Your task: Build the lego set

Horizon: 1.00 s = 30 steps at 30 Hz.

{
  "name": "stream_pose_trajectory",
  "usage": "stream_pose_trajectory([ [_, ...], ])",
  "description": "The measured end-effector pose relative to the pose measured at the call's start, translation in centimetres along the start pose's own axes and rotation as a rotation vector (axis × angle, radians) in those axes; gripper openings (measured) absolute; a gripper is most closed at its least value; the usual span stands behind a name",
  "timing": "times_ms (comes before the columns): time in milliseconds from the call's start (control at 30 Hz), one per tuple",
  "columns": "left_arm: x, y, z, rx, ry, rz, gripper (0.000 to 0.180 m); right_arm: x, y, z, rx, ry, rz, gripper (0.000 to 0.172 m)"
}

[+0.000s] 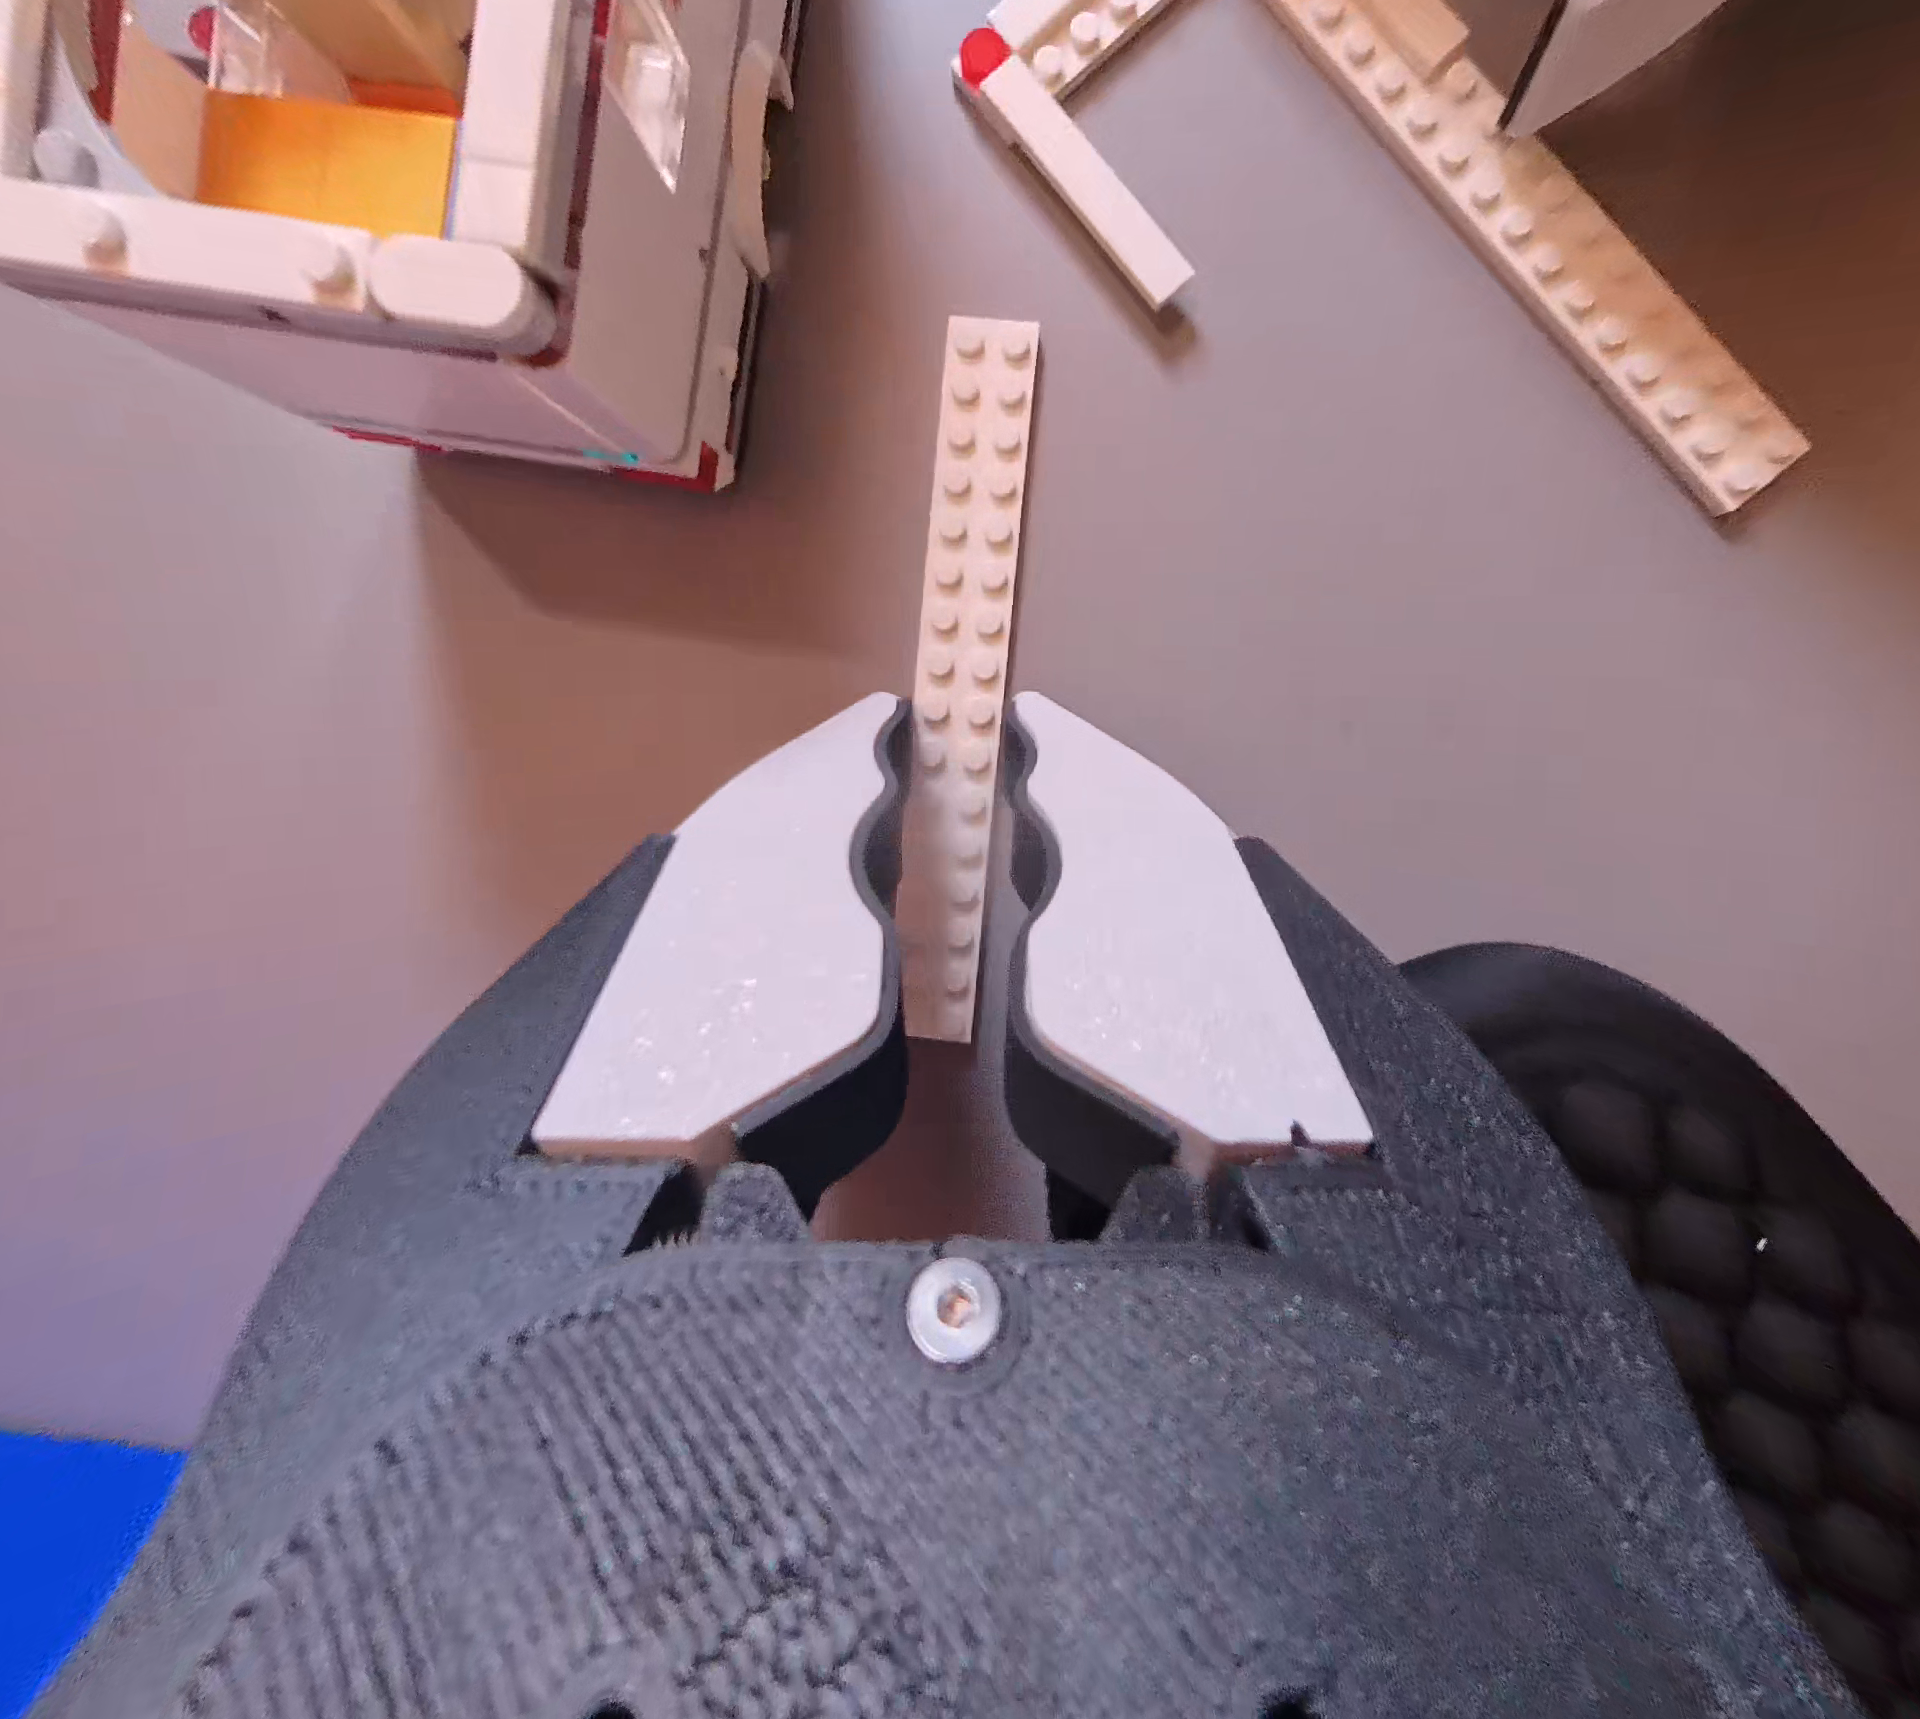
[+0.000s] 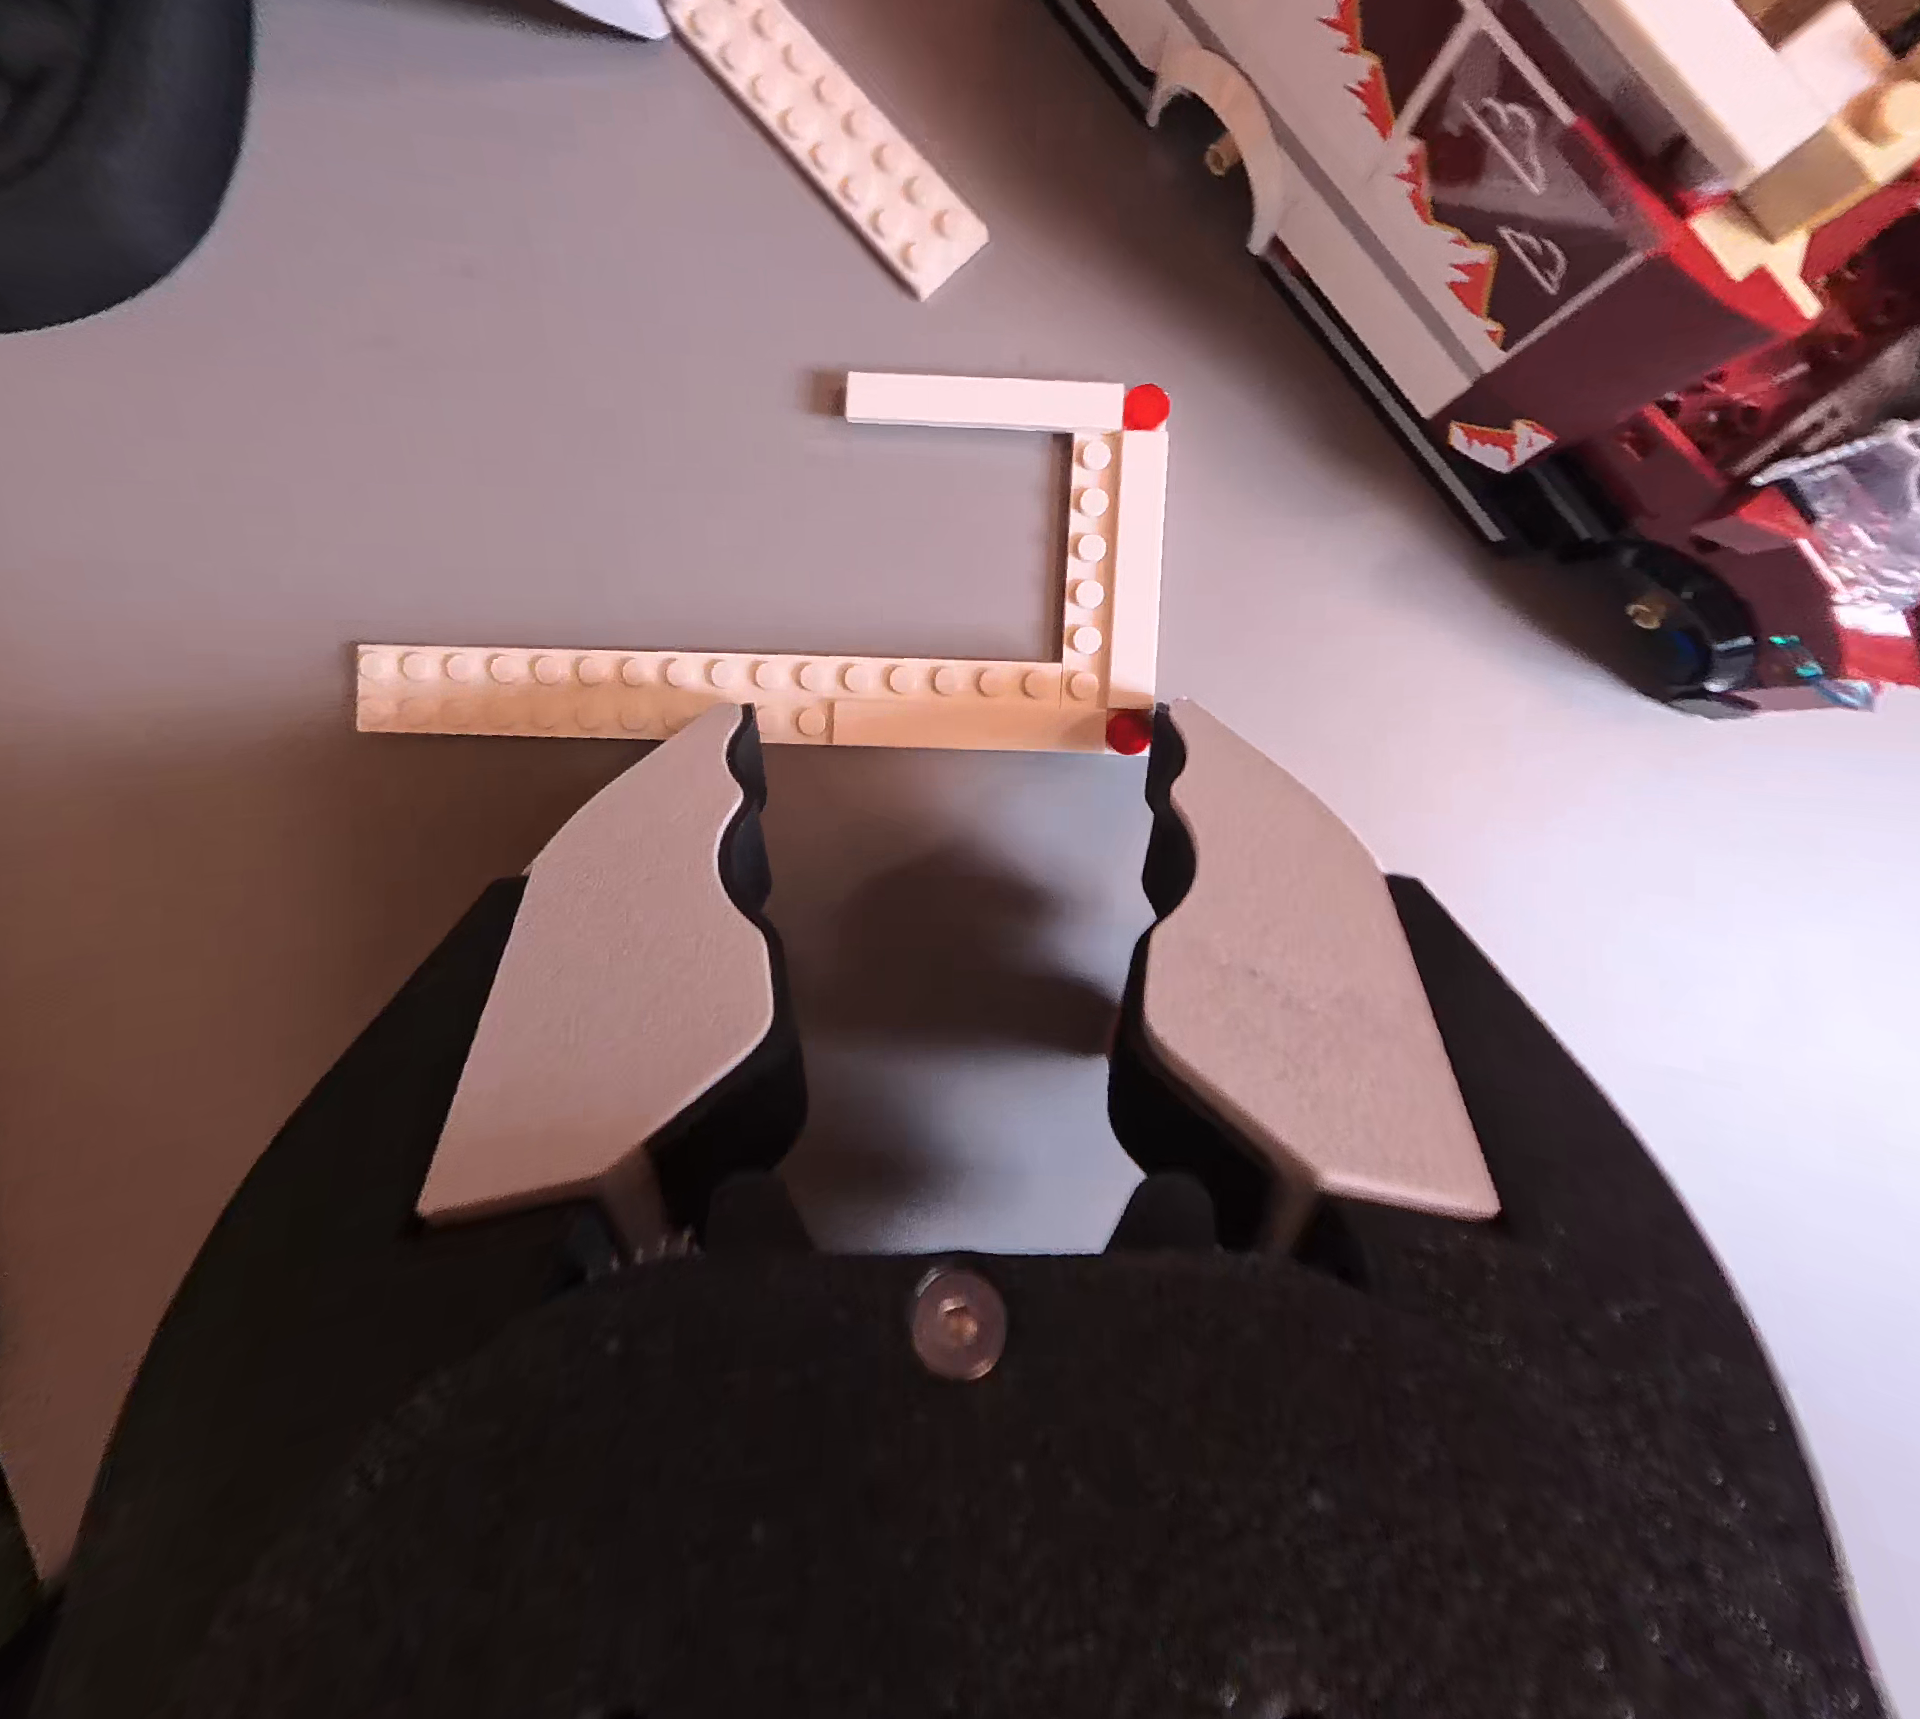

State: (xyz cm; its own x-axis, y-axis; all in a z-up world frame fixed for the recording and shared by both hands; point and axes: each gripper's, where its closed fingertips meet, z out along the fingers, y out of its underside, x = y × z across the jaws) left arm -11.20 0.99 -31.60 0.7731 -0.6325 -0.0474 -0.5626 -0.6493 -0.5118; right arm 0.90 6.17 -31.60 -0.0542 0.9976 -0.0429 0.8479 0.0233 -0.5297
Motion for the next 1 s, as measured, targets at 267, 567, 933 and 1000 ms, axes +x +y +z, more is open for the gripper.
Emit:
stream_pose_trajectory([
  [267,1.3,-2.3,1.3,0.027,-0.025,-0.001,0.016,1.8,1.5,-1.1,0.010,0.075,0.179,0.065],
  [567,2.5,-3.6,2.0,0.037,-0.003,0.029,0.016,0.4,1.4,-3.0,0.074,-0.023,-0.200,0.084],
  [933,2.0,-4.4,2.6,-0.005,0.012,0.024,0.016,4.1,1.3,-0.5,-0.073,-0.266,-0.517,0.090],
  [1000,1.9,-4.5,2.7,-0.010,0.016,0.023,0.016,4.4,1.0,-0.5,-0.053,-0.284,-0.515,0.080],
])
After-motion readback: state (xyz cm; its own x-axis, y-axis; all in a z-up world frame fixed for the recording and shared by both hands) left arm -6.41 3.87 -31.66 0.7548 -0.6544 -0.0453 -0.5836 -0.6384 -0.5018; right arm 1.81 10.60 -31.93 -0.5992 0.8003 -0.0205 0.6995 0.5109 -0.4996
